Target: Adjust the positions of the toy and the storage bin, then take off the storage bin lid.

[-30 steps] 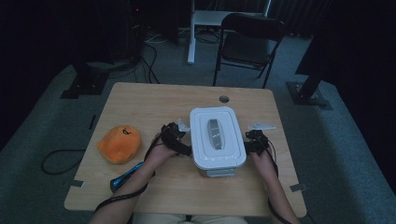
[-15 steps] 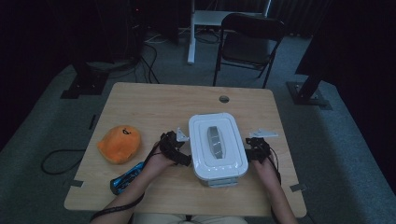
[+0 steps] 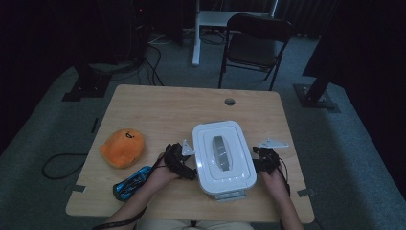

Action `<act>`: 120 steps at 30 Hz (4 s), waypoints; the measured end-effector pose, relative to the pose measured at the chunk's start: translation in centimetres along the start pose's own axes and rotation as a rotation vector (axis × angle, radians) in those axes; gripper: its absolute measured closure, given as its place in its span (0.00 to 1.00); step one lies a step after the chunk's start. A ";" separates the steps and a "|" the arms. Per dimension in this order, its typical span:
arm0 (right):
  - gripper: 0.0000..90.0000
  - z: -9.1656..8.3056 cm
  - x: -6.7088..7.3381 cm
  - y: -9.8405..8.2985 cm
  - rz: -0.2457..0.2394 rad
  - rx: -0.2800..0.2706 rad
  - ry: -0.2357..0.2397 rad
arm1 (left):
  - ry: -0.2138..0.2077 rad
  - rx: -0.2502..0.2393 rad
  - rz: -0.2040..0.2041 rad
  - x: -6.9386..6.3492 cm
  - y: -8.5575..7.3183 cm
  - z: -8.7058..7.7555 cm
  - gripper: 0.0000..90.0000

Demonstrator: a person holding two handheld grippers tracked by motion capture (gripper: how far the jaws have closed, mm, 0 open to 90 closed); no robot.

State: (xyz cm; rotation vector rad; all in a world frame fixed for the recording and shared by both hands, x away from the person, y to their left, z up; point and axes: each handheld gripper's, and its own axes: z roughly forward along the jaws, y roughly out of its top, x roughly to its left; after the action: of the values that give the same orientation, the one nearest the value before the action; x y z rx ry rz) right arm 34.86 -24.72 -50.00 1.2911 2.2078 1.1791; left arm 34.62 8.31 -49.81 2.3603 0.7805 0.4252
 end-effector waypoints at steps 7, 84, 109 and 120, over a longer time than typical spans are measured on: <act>0.16 0.3 -1.0 -0.6 0.016 0.011 0.000 | -0.076 -0.028 -0.042 -0.3 -0.9 0.3 0.01; 0.47 -6.3 12.1 6.4 -0.238 0.032 0.100 | -0.133 -0.055 0.020 -2.5 -4.8 -0.9 0.01; 0.72 -6.6 11.2 6.1 -0.152 0.001 0.201 | -0.132 -0.057 0.018 -2.5 -4.8 -0.9 0.01; 0.78 -7.9 11.4 6.8 -0.140 -0.057 0.234 | -0.132 -0.058 0.018 -2.5 -4.8 -0.9 0.01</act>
State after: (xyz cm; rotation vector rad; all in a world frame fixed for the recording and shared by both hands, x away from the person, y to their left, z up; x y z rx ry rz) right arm 27.62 -17.40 -38.44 1.0018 2.3632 1.3877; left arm 30.21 10.26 -52.48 2.3167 0.6779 0.2916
